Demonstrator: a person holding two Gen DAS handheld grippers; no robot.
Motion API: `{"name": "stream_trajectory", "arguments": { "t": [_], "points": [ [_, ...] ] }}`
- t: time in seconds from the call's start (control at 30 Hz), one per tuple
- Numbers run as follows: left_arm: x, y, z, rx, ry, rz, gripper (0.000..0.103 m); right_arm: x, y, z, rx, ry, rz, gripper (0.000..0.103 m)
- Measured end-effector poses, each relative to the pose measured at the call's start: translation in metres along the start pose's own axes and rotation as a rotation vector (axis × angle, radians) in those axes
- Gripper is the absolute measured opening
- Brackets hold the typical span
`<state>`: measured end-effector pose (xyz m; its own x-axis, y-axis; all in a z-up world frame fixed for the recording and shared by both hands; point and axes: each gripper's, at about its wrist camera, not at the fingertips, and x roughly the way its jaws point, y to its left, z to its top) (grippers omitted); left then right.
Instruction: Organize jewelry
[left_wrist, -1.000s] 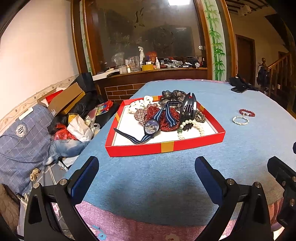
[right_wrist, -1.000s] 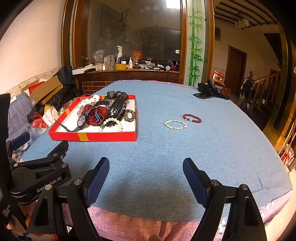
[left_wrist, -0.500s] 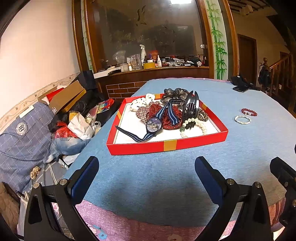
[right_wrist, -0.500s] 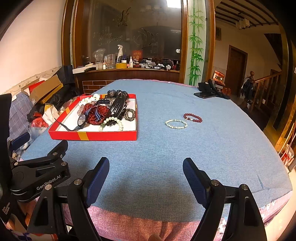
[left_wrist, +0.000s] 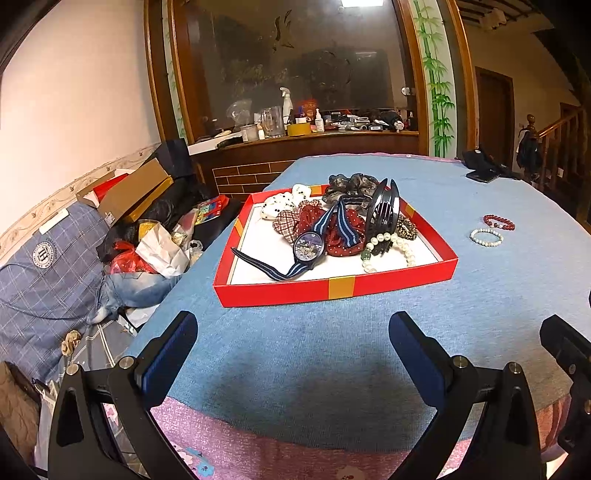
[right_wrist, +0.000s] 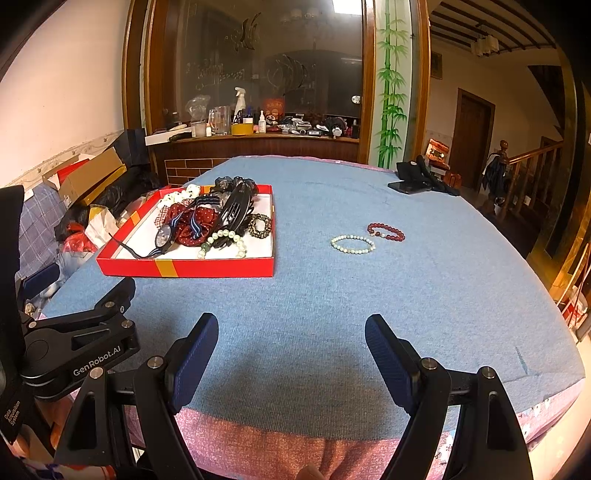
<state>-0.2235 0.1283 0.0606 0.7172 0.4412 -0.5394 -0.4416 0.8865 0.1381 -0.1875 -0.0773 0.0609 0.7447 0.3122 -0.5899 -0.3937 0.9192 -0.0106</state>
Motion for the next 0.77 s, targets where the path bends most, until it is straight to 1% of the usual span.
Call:
{"name": "stream_trajectory", "arguments": {
  "t": [0.57, 0.67, 0.77],
  "points": [
    [0.0006, 0.0005, -0.0001, 0.001, 0.001, 0.0, 0.103, 0.0009, 0.0001, -0.0019, 0.0, 0.003, 0.002, 0.086],
    [0.0, 0.0028, -0.0017, -0.002, 0.012, -0.02, 0.103, 0.0011, -0.001, -0.0018, 0.005, 0.002, 0.002, 0.085],
    [-0.0035, 0.0043, -0.0007, -0.004, -0.006, -0.022, 0.103, -0.0003, -0.008, -0.0008, 0.028, -0.01, -0.006, 0.085]
  ]
}}
